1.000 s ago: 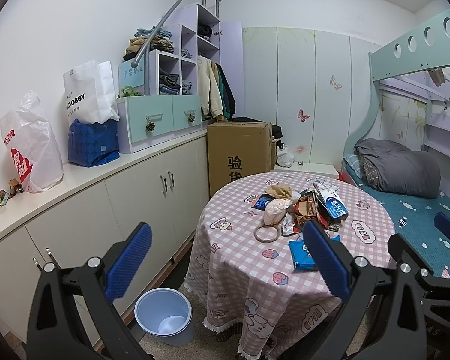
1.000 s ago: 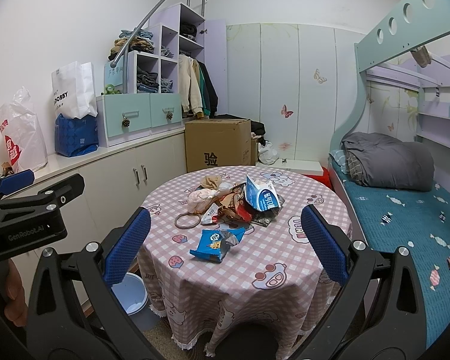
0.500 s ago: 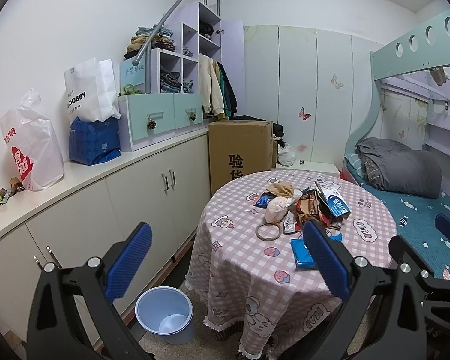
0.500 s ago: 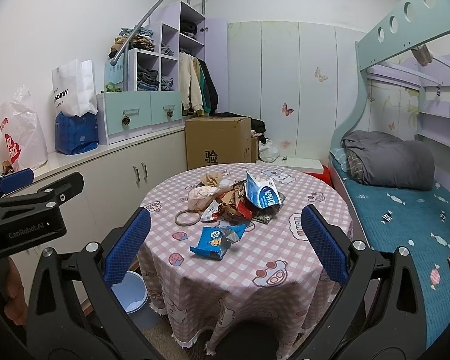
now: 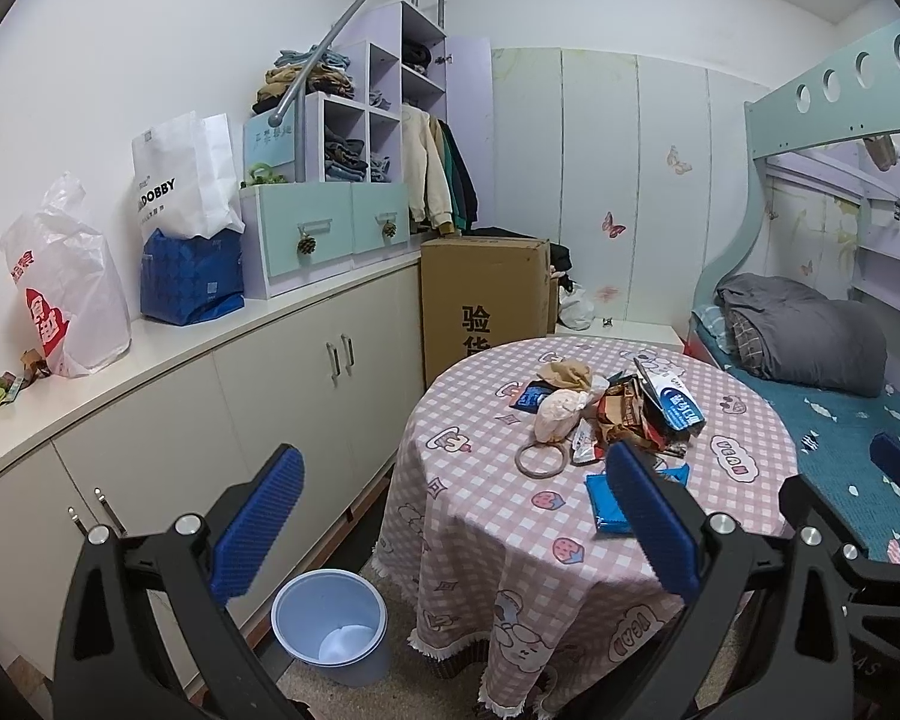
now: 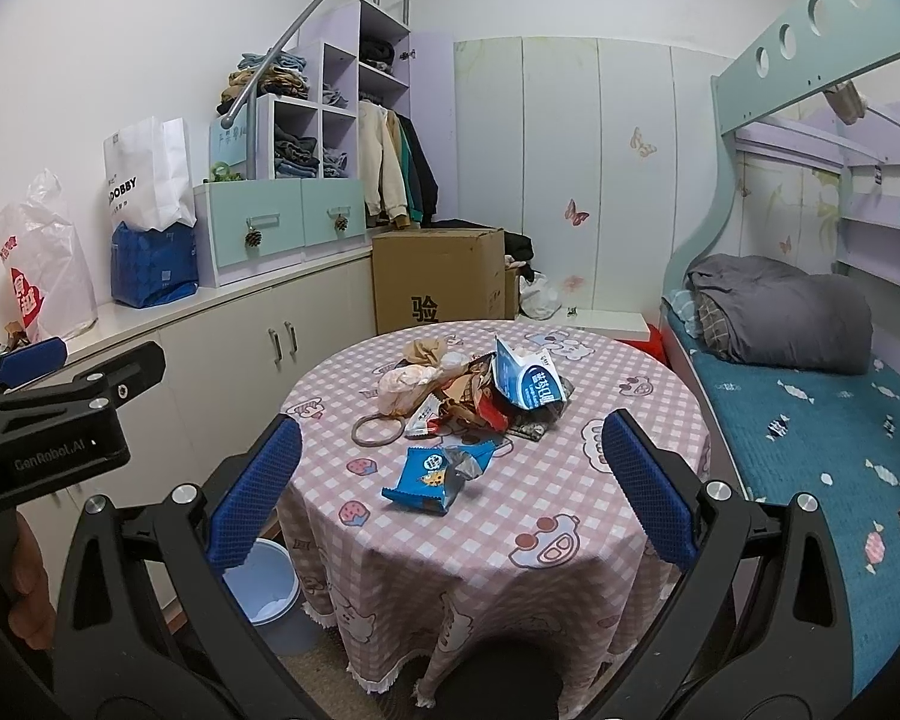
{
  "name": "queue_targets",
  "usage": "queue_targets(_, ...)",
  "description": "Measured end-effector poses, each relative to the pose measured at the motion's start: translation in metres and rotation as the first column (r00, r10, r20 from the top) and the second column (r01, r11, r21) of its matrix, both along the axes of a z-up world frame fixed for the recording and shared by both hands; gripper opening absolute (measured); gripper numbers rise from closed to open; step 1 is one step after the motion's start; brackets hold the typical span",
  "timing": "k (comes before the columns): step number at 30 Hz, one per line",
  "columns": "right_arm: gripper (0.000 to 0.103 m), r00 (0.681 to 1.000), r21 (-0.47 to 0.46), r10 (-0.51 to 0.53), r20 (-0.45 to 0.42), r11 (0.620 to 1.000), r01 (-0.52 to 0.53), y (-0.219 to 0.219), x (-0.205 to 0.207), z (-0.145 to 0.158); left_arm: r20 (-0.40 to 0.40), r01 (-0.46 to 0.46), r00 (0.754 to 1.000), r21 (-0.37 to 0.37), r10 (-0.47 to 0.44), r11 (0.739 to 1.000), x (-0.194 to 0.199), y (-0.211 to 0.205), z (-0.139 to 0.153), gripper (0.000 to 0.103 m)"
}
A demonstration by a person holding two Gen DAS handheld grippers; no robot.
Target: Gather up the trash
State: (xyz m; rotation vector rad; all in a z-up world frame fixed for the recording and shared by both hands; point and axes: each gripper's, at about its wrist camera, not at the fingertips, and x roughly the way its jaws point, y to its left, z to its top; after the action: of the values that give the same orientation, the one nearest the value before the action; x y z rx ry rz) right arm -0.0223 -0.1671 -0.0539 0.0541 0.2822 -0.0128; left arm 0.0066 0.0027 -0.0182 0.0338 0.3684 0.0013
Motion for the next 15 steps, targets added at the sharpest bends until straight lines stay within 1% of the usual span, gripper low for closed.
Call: queue_targets(15,0.098,1.000,0.002,0.011,-0.019,1.000,-0.011,0.0034,0.0075,-0.0033,-0.025,-0.014,1.000,-0.006,0.014,1.000,0.0055,0.0058,-0.0016,0.099)
